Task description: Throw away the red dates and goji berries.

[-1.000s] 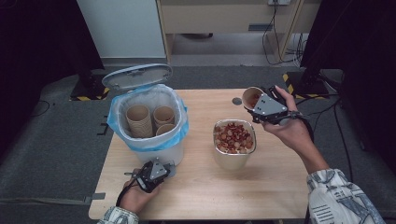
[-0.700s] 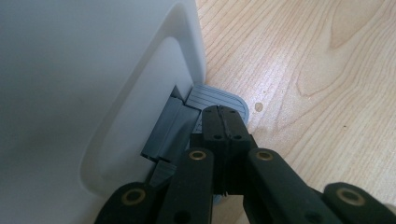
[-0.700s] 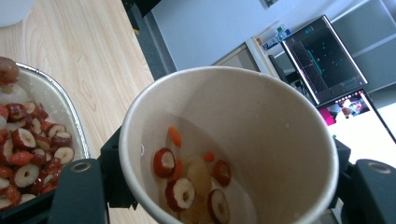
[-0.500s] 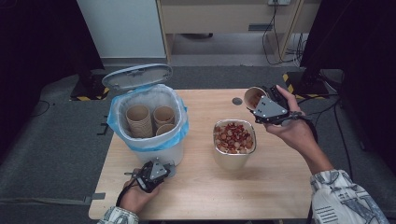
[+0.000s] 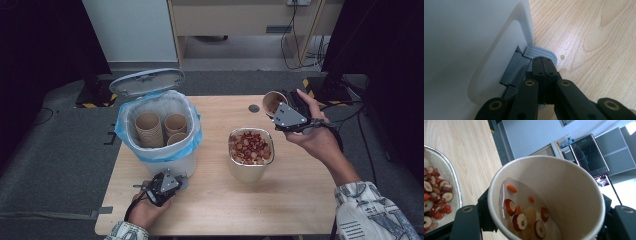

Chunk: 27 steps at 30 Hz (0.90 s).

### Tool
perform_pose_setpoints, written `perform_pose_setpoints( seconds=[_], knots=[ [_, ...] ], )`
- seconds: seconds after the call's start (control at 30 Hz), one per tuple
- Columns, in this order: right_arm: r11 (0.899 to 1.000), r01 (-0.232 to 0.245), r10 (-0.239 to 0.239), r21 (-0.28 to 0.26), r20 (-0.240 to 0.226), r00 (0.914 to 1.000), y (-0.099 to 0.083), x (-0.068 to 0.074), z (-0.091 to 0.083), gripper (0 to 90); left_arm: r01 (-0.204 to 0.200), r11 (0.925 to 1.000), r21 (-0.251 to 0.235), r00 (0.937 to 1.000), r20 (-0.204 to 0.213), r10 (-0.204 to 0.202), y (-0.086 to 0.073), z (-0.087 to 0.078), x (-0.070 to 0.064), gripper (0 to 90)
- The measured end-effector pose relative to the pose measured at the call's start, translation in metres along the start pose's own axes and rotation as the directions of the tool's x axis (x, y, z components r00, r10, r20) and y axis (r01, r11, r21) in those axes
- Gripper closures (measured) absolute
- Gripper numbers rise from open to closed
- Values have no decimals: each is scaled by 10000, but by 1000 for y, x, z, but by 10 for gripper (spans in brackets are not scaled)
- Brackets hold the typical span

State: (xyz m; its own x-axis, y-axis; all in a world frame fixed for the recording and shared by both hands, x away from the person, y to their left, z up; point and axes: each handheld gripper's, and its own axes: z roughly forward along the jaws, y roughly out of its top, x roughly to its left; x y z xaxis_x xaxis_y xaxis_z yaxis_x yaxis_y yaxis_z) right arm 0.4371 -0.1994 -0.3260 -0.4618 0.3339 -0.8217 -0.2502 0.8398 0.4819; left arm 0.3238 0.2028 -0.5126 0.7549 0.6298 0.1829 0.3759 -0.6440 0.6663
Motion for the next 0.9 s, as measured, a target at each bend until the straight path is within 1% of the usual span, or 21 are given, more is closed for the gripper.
perform_pose_setpoints(
  seconds=[0.13, 0.17, 0.4, 0.53, 0.67, 0.7, 0.77, 0.9],
  knots=[
    [10000, 9, -9, -25, 8, 10000, 1, -1, -1, 294, 2, 10000, -2, 10000, -1, -2, 0, 0, 0, 898],
    [9998, 196, -196, 19, 50, 9998, 3, -1, -1, 294, 2, 10000, -5, 10000, -1, -2, 0, 0, 0, 898],
    [9961, 857, -860, 215, 106, 9962, 8, 1, -1, 295, 8, 10000, -8, 10000, 5, -8, 0, 0, 0, 898],
    [9946, 1013, -1015, 221, 109, 9948, 10, 2, -1, 295, -1, 10000, -3, 10000, 1, 1, 0, 0, 0, 898],
    [9940, 1072, -1074, 225, 91, 9942, 11, 3, -1, 294, 0, 10000, -2, 10000, 2, 0, 0, 0, 0, 898],
    [9925, 1205, -1208, 221, 118, 9926, 12, 3, -2, 295, 1, 10000, -3, 10000, 0, -1, 0, 0, 0, 897],
    [9913, 1296, -1300, 248, 139, 9914, 12, 3, -2, 295, -1, 10000, -2, 10000, -2, 1, 0, 0, 0, 898],
    [9899, 1389, -1393, 276, 156, 9901, 14, 2, -3, 295, -9, 10000, -1, 10000, -9, 9, 0, 0, 0, 898]
  ],
)
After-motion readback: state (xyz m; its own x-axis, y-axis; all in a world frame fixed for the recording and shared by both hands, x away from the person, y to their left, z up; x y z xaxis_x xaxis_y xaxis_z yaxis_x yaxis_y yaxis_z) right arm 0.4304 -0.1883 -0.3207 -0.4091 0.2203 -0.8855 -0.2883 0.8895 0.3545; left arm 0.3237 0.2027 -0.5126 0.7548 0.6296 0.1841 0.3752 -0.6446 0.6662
